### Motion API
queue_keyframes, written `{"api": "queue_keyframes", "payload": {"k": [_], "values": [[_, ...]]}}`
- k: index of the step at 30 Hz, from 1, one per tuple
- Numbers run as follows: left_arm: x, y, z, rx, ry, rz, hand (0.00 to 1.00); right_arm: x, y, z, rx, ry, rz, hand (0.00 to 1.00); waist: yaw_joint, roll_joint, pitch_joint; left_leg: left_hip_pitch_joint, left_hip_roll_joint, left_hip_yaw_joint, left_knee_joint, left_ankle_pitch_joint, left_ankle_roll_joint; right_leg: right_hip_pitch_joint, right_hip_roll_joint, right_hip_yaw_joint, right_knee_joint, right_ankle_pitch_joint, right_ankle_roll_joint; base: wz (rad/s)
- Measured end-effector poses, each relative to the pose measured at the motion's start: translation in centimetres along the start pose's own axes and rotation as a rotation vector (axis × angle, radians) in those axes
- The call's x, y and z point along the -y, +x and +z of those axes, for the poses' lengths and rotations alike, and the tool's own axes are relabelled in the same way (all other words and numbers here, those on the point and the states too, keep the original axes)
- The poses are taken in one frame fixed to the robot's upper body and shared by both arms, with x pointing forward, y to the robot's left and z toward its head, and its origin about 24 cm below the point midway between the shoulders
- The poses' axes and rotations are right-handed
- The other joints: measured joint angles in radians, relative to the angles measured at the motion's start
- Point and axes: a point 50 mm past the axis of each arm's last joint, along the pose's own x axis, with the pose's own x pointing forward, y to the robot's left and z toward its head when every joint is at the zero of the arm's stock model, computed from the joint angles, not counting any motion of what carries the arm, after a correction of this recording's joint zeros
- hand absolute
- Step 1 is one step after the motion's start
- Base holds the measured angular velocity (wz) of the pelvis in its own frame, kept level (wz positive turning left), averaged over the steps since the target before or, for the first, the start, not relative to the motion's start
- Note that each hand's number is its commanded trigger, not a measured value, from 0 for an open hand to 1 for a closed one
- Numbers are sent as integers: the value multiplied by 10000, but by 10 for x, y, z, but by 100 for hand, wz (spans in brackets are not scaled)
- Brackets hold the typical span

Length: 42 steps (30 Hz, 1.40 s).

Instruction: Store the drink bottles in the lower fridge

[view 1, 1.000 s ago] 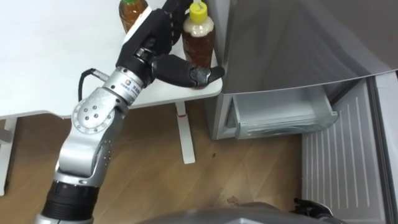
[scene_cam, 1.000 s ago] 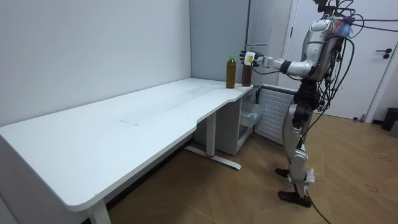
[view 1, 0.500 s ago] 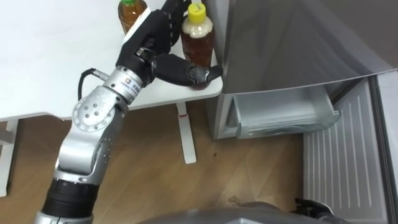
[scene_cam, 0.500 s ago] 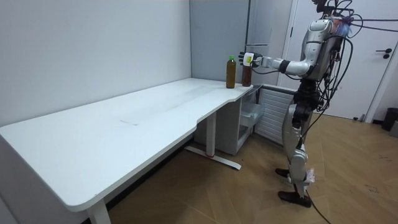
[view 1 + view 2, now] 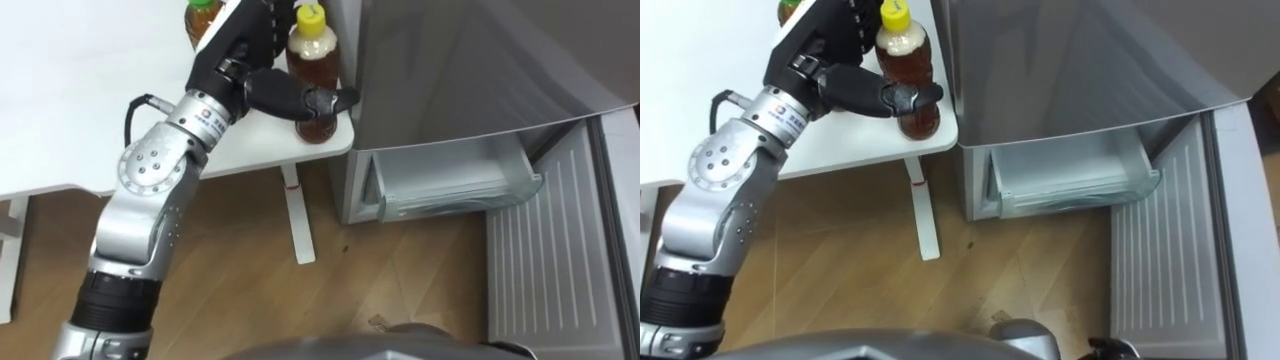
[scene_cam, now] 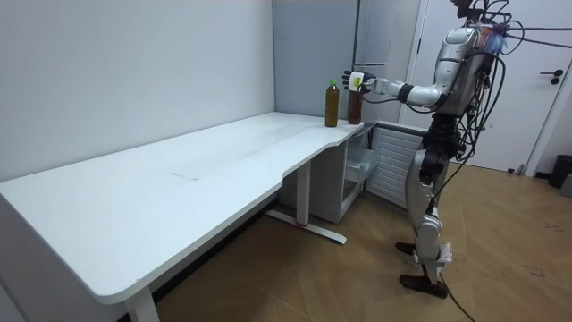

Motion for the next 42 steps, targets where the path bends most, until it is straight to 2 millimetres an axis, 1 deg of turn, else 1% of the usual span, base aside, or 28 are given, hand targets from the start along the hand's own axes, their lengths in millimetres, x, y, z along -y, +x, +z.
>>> {"api": "queue_keyframes", "payload": {"k": [1, 7, 14, 18, 24, 27, 31, 36, 41, 42], "values": [[0, 0, 0, -10, -9, 46, 0, 0, 0, 0, -24, -94, -6, 0, -3, -22, 14, 11, -1, 1, -2, 0, 0, 5, -2, 1, 5, -1, 1, 0], [-1, 2, 1, 32, -11, 72, 0, 0, 0, 0, -55, -242, 12, 0, -11, -37, 23, 29, -3, 1, 0, 0, 0, 5, -4, 0, 21, -1, 1, 0], [-5, 8, -5, -196, -329, 140, 0, -1, 0, -1, -110, -387, 36, 0, -67, 51, -34, -17, -4, 15, 3, 0, 1, -129, 2, 32, 48, 0, 0, -1], [-6, 9, -7, -264, -387, 178, 0, -1, 0, -2, -223, -425, 31, 0, -211, 70, -47, -24, -3, 15, 3, 0, 0, -131, -1, 22, 55, 0, 0, 0], [-7, 9, -10, -330, -552, 194, 0, -1, 0, -3, -310, -433, 38, 0, -234, 40, -27, -44, -4, 49, -3, 0, 1, -118, -1, 40, 56, 0, 0, -1], [-8, 9, -15, -554, -630, 246, 0, -1, 0, -3, -315, -437, 50, 0, -238, 27, -17, -18, -2, 57, -6, 0, 1, -110, -3, 35, 54, 0, 0, 0], [-9, 8, -21, -746, -893, 315, 0, -2, 0, -4, -346, -553, 77, 0, -232, -15, 20, -21, -2, 60, -7, 0, 0, -137, -4, 27, 33, -1, 1, 0], [-11, 9, -24, -811, -1298, 548, 0, -3, 0, -4, -381, -754, 173, 0, -238, -12, 22, -25, -2, 106, -7, 0, 0, -144, -10, -1, 21, -1, 1, 0], [-15, 14, -29, -1058, -1317, 770, 0, -2, 0, -2, -409, -1127, 156, 0, -358, -14, 21, -79, -2, 105, -7, 0, 0, -130, -12, 5, 45, 0, 1, 0], [-16, 13, -32, -1170, -1336, 832, 0, -2, 0, -3, -449, -1126, 153, 0, -433, -13, 20, -91, -2, 105, -6, 0, 0, -135, -11, 2, 44, 0, 1, 0]]}}
